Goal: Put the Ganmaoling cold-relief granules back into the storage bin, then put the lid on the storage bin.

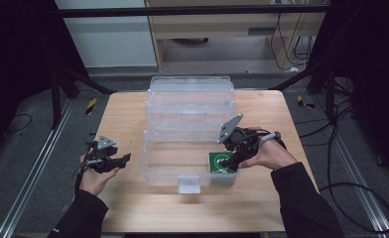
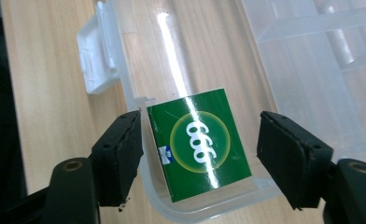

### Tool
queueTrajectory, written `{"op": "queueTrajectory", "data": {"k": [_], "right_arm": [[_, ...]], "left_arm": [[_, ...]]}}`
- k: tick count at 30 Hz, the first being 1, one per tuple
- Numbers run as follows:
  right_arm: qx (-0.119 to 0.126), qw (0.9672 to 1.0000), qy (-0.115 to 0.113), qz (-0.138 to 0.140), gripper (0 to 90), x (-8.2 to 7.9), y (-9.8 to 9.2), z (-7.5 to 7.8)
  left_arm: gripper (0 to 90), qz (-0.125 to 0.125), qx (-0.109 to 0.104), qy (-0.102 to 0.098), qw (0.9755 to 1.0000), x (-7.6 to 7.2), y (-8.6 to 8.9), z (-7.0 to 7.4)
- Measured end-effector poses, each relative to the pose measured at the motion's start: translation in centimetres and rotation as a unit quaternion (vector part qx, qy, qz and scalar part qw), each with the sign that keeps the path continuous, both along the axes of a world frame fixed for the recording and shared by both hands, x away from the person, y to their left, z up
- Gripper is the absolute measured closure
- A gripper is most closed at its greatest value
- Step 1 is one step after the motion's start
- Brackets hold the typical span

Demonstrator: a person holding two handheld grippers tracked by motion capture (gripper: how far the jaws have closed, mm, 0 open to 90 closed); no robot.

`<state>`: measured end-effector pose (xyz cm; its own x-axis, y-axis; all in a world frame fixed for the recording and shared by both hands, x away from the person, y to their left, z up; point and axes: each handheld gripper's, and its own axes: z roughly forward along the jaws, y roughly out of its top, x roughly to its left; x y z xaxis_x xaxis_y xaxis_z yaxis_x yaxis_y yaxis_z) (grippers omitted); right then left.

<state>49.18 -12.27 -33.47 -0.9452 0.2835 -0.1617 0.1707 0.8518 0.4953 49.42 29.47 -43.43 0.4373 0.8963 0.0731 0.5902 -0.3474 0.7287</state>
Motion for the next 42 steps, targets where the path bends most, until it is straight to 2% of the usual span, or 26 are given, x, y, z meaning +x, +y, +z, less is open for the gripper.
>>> {"op": "queueTrajectory", "data": {"k": [1,11,13,17,27,34,42], "right_arm": [[-0.004,1.0000,-0.007,0.001,32.1,-0.1,0.1,0.0],[0.011,0.9998,-0.002,0.016,32.0,-1.0,1.2,-0.6],[0.021,0.9996,0.012,0.013,32.9,-1.0,1.3,-0.9],[0.025,0.9994,0.018,0.012,34.3,-0.9,1.3,-1.4],[0.012,0.9988,0.033,0.033,40.6,-1.2,2.6,-2.4],[0.005,0.9971,0.050,0.057,49.5,-1.2,4.0,-2.8],[-0.006,0.9955,0.062,0.072,55.5,-1.3,5.3,-3.6]], "left_arm": [[40.5,0.000,0.000,0.000,1.0000,0.0,0.0,0.0],[40.5,0.000,-0.002,-0.001,1.0000,0.0,0.0,0.1],[40.7,0.001,-0.003,-0.002,1.0000,0.0,0.0,0.1],[41.1,0.004,-0.003,-0.002,1.0000,0.0,0.1,0.1],[41.8,0.006,-0.004,-0.005,1.0000,0.1,0.1,0.2],[42.0,0.007,-0.004,-0.007,0.9999,0.1,0.2,0.2],[42.1,0.004,-0.003,-0.008,1.0000,-0.1,0.2,0.3]]}}
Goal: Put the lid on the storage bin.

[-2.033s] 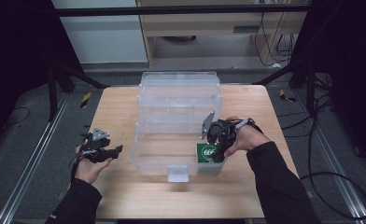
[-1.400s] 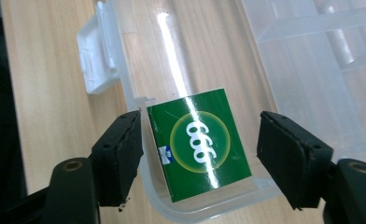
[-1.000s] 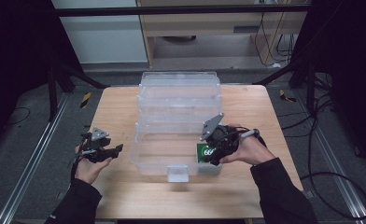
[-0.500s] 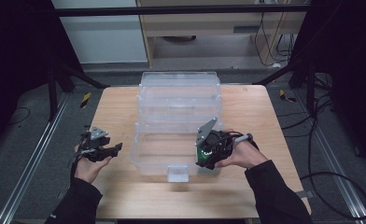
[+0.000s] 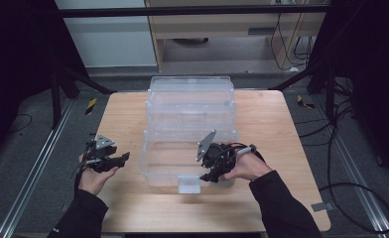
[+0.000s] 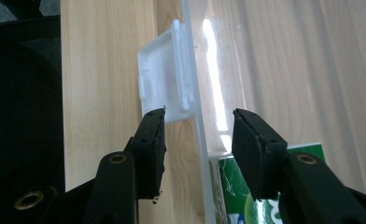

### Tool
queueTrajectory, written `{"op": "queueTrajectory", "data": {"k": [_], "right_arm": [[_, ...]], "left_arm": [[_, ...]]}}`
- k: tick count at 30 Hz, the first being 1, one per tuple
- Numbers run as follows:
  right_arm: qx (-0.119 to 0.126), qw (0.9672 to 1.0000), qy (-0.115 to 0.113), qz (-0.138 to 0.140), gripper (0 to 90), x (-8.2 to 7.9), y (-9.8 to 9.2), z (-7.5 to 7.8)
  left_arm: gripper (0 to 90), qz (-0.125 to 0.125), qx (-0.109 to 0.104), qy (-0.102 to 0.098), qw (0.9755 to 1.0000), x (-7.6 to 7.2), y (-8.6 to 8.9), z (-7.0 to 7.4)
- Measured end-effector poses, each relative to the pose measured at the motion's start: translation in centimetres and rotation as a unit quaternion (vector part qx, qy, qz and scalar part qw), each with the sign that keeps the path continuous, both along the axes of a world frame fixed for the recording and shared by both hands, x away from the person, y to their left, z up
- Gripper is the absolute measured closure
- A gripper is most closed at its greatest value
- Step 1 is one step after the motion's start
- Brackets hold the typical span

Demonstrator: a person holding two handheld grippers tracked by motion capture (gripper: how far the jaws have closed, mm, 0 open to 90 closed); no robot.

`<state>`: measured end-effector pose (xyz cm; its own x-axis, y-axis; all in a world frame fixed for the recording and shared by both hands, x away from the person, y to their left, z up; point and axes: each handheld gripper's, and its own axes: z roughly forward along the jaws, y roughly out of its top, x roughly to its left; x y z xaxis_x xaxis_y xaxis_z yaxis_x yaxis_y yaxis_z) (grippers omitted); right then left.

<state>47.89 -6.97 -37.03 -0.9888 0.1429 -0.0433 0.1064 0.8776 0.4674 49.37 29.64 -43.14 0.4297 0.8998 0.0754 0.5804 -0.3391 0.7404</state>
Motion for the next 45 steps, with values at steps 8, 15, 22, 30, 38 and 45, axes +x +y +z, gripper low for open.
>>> {"op": "queueTrajectory", "data": {"k": [8,15,22,30,38,45], "right_arm": [[-0.011,0.9999,0.010,0.003,55.3,0.3,0.7,-0.6],[-0.031,0.9993,0.019,0.009,55.3,0.5,1.6,-1.2],[-0.051,0.9982,0.028,0.012,55.5,0.7,2.2,-2.1],[-0.080,0.9961,0.035,0.015,58.5,1.0,2.8,-3.0],[-0.087,0.9947,0.053,0.007,63.0,1.1,2.9,-3.3],[-0.089,0.9943,0.059,0.008,63.2,1.2,3.0,-3.4]], "left_arm": [[42.2,0.001,0.000,0.000,1.0000,0.0,0.1,0.0],[42.1,0.001,-0.001,0.000,1.0000,0.0,0.1,0.1],[42.2,0.001,-0.003,-0.003,1.0000,-0.1,0.2,0.3],[42.2,0.000,-0.004,-0.006,1.0000,-0.1,0.2,0.4],[42.2,-0.001,-0.004,-0.006,1.0000,-0.1,0.2,0.5],[42.2,-0.001,-0.004,-0.009,1.0000,-0.1,0.3,0.7]]}}
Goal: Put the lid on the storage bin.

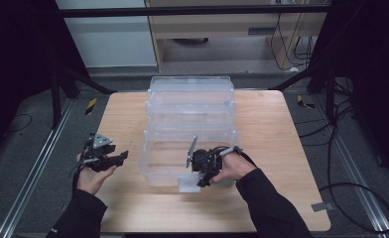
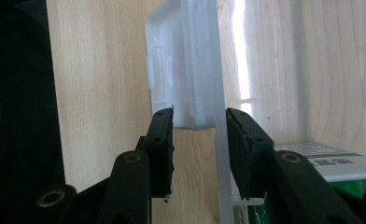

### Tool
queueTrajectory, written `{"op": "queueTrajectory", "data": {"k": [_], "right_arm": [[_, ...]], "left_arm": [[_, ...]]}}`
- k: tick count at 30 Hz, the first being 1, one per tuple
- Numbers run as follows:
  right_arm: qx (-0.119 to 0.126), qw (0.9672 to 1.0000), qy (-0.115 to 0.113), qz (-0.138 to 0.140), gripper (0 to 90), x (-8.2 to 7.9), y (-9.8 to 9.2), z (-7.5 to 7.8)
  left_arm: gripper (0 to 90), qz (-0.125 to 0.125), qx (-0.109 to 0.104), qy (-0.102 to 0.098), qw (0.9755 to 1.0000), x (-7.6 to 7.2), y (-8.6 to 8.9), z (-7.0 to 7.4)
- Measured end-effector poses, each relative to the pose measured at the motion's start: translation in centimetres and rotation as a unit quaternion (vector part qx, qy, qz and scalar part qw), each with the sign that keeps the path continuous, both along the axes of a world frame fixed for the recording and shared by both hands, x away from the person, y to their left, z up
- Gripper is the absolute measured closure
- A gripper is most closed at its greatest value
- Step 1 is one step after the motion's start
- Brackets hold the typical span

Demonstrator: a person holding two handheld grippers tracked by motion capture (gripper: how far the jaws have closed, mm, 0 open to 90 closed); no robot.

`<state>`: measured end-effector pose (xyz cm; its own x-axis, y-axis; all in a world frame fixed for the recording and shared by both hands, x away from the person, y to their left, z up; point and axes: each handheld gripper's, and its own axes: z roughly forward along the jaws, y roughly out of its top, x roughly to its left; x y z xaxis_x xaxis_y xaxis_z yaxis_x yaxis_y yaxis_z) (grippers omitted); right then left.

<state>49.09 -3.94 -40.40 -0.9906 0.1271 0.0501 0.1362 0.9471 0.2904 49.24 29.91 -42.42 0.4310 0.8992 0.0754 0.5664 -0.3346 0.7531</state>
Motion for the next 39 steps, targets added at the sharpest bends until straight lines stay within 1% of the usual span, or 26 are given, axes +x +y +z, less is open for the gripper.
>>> {"op": "queueTrajectory", "data": {"k": [3,6,10,12,15,16,17,21,22,25,29,30,32,34,35,37,38,39], "right_arm": [[0.000,1.0000,0.001,-0.001,63.3,0.0,0.0,0.0],[0.000,1.0000,0.004,-0.003,63.4,0.0,-0.1,0.0],[-0.001,1.0000,0.000,-0.002,63.5,0.0,0.0,0.0],[0.001,1.0000,-0.003,-0.001,63.6,-0.1,0.0,0.0],[0.001,1.0000,-0.005,-0.003,63.6,-0.2,-0.1,0.0],[0.001,1.0000,-0.005,-0.003,63.6,-0.2,-0.1,0.0],[0.001,1.0000,-0.006,-0.002,63.6,-0.2,-0.1,0.0],[0.000,1.0000,-0.004,-0.003,63.5,-0.1,0.0,0.0],[0.000,1.0000,-0.005,-0.002,63.5,-0.1,0.0,0.0],[0.001,1.0000,-0.005,-0.003,63.5,-0.1,-0.1,0.0],[0.001,1.0000,-0.006,-0.002,63.5,-0.2,-0.1,0.0],[0.000,1.0000,-0.005,-0.002,63.6,-0.2,-0.1,0.0],[0.002,1.0000,-0.006,-0.004,63.6,-0.2,-0.1,0.0],[0.000,1.0000,-0.006,-0.004,63.6,-0.2,-0.1,0.0],[0.001,1.0000,-0.006,-0.003,63.6,-0.2,-0.1,0.0],[0.002,1.0000,-0.007,0.000,63.6,-0.2,-0.1,0.0],[0.002,1.0000,-0.007,0.000,63.6,-0.2,-0.1,0.0],[0.002,1.0000,-0.007,0.000,63.6,-0.2,-0.1,0.0]], "left_arm": [[42.2,-0.002,0.000,0.000,1.0000,0.0,-0.1,0.1],[42.2,-0.005,-0.003,-0.004,1.0000,0.0,-0.1,0.4],[42.2,-0.010,-0.006,-0.015,0.9998,0.0,0.1,1.2],[42.3,-0.014,-0.008,-0.020,0.9997,0.0,0.2,1.7],[42.4,-0.022,-0.009,-0.034,0.9992,0.0,0.3,2.8],[42.4,-0.022,-0.009,-0.034,0.9992,0.0,0.3,2.8],[42.4,-0.031,-0.013,-0.044,0.9985,0.0,0.4,3.7],[42.5,-0.047,-0.017,-0.057,0.9971,0.3,0.5,4.8],[42.5,-0.055,-0.016,-0.062,0.9965,0.4,0.5,5.1],[42.8,-0.074,-0.024,-0.066,0.9949,0.7,0.2,5.7],[42.9,-0.097,-0.014,-0.075,0.9923,1.0,-0.4,6.7],[42.9,-0.107,-0.013,-0.077,0.9911,1.2,-0.7,7.1],[42.9,-0.118,-0.010,-0.079,0.9898,1.4,-1.0,7.6],[42.8,-0.131,-0.005,-0.083,0.9879,1.6,-1.3,8.1],[42.8,-0.138,-0.004,-0.086,0.9867,1.8,-1.4,8.4],[42.8,-0.148,-0.010,-0.089,0.9850,2.0,-1.6,8.8],[42.9,-0.157,-0.008,-0.090,0.9835,2.1,-1.7,9.1],[42.9,-0.162,-0.006,-0.091,0.9826,2.2,-1.8,9.3]]}}
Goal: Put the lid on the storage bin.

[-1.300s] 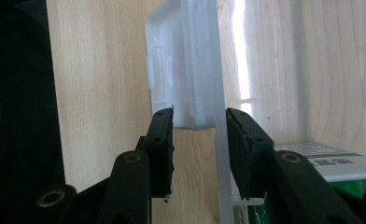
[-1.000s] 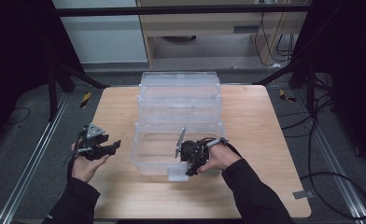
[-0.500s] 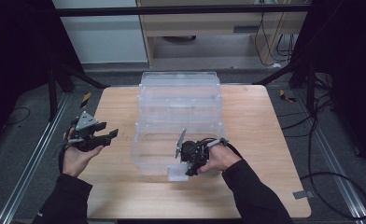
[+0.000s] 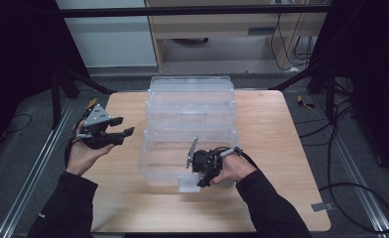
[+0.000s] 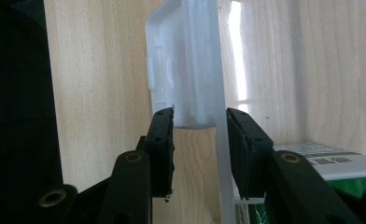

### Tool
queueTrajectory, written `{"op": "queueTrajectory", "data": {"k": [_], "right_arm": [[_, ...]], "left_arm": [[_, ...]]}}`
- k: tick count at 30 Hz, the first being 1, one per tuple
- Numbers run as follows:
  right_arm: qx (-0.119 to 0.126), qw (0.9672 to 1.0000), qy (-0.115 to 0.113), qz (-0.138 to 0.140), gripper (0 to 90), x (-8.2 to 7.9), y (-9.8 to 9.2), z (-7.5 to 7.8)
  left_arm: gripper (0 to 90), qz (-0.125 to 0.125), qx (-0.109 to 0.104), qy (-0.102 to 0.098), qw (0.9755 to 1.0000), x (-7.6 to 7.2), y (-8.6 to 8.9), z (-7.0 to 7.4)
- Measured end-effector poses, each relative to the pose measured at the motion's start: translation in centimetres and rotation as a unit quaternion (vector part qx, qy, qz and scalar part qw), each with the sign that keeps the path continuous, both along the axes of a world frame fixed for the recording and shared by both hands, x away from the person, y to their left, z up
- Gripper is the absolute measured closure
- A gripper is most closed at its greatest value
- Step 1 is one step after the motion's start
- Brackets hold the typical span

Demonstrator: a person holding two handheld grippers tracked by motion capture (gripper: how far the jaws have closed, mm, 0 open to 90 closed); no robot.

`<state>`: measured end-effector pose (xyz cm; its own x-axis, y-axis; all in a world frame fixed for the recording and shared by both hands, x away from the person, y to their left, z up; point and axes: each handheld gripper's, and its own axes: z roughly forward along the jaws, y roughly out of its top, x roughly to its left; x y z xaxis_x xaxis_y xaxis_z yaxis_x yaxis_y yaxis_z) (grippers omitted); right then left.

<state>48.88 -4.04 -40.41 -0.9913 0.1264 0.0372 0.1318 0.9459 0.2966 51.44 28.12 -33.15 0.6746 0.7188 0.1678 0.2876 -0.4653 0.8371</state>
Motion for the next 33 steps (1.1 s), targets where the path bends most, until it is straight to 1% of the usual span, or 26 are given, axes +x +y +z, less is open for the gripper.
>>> {"op": "queueTrajectory", "data": {"k": [3,7,10,13,15,19,24,25,26,28,29,33], "right_arm": [[-0.001,1.0000,0.001,0.002,63.7,0.0,0.0,0.0],[0.000,1.0000,0.001,0.002,63.7,0.0,0.0,0.0],[-0.001,1.0000,0.001,0.002,63.7,0.0,0.0,0.0],[-0.001,1.0000,0.000,0.001,63.7,0.0,0.0,0.0],[-0.001,1.0000,-0.002,0.002,63.7,0.0,0.0,0.0],[-0.001,1.0000,0.000,0.003,63.7,0.0,0.0,0.0],[0.000,1.0000,-0.001,0.003,63.8,0.0,0.0,0.0],[0.001,1.0000,-0.002,0.005,63.8,0.0,0.0,0.0],[0.001,1.0000,-0.002,0.005,63.8,0.0,0.0,0.0],[0.001,1.0000,-0.002,0.006,63.8,0.0,0.0,0.0],[0.000,1.0000,-0.002,0.005,63.8,0.0,0.0,0.0],[0.001,1.0000,-0.003,0.002,63.8,-0.1,0.0,0.0]], "left_arm": [[42.9,-0.015,0.005,-0.001,0.9999,0.3,-0.2,0.6],[42.8,-0.033,0.009,0.003,0.9994,0.8,-0.4,1.1],[42.4,-0.047,0.023,0.005,0.9986,1.1,-0.7,1.4],[41.9,-0.066,0.029,0.005,0.9974,1.3,-1.2,1.7],[41.8,-0.082,0.036,0.006,0.9960,1.5,-1.5,2.0],[41.2,-0.100,0.053,0.008,0.9935,2.0,-2.2,2.5],[40.6,-0.126,0.084,0.007,0.9884,2.5,-3.3,3.2],[40.6,-0.126,0.084,0.007,0.9884,2.5,-3.3,3.2],[40.5,-0.135,0.100,0.006,0.9858,2.7,-3.8,3.4],[40.4,-0.141,0.113,0.008,0.9834,2.8,-4.3,3.6],[40.3,-0.146,0.126,0.009,0.9813,2.9,-4.6,3.7],[39.6,-0.158,0.149,0.008,0.9760,3.2,-5.5,3.9]]}}
